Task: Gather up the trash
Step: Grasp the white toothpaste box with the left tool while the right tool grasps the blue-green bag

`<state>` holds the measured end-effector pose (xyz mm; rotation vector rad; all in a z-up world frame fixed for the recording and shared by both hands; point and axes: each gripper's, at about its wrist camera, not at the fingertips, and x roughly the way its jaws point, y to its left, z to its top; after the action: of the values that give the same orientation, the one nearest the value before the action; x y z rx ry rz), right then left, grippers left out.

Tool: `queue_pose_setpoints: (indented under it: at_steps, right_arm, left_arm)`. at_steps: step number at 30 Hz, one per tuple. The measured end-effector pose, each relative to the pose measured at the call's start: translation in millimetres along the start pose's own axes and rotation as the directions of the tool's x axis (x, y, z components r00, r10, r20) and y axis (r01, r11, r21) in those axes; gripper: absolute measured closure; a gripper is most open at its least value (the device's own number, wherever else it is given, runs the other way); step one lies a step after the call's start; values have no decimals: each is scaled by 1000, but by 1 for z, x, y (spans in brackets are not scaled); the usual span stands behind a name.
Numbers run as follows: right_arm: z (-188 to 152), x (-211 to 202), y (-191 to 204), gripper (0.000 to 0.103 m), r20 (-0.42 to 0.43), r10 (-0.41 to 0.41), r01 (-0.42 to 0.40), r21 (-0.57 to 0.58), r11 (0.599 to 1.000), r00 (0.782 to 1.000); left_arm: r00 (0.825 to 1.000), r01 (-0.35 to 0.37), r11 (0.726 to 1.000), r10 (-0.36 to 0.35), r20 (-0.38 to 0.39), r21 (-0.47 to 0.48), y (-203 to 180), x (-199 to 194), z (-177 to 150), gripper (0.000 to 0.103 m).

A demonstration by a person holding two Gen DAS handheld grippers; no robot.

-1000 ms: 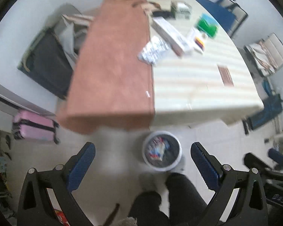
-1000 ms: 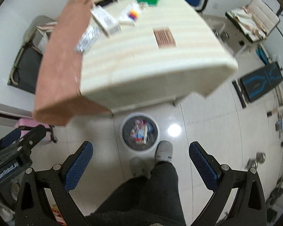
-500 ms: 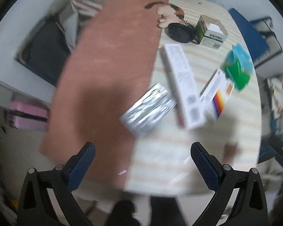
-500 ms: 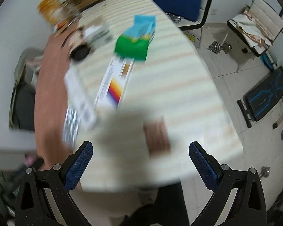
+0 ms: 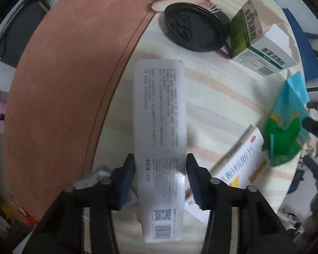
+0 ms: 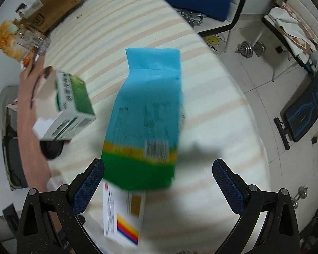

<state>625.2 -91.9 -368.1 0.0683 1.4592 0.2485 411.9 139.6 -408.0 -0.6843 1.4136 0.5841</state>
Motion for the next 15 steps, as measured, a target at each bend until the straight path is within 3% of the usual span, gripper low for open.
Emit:
queue_pose_setpoints:
  at_steps: [5,7,10,13,15]
  right_arm:
    - [21,32,12,1,-39,2,-4,-59,998,999]
    - [21,30,12,1,-25,-42,38,-121,992,999]
    - [16,21,8,24,-2,-82,80,-222,972,997]
    - [6,14,-4,27,-22,-125,112,-306,945,992]
    - [4,8,-18,25,-42,-103,89,-263,961,994]
  left_arm:
    - [998,-56,995,53,40,88,-10,-4,1,59]
    - [997,-67,992,63,44,109,-13,-5,-3,59]
    - [997,-73,989,68,46,132,-15,-6,-12,59]
    - [997,-64,989,59,40,136,-14,-7,-20,59]
    - [998,-60,990,55,44,129,-12,-8,-26,59]
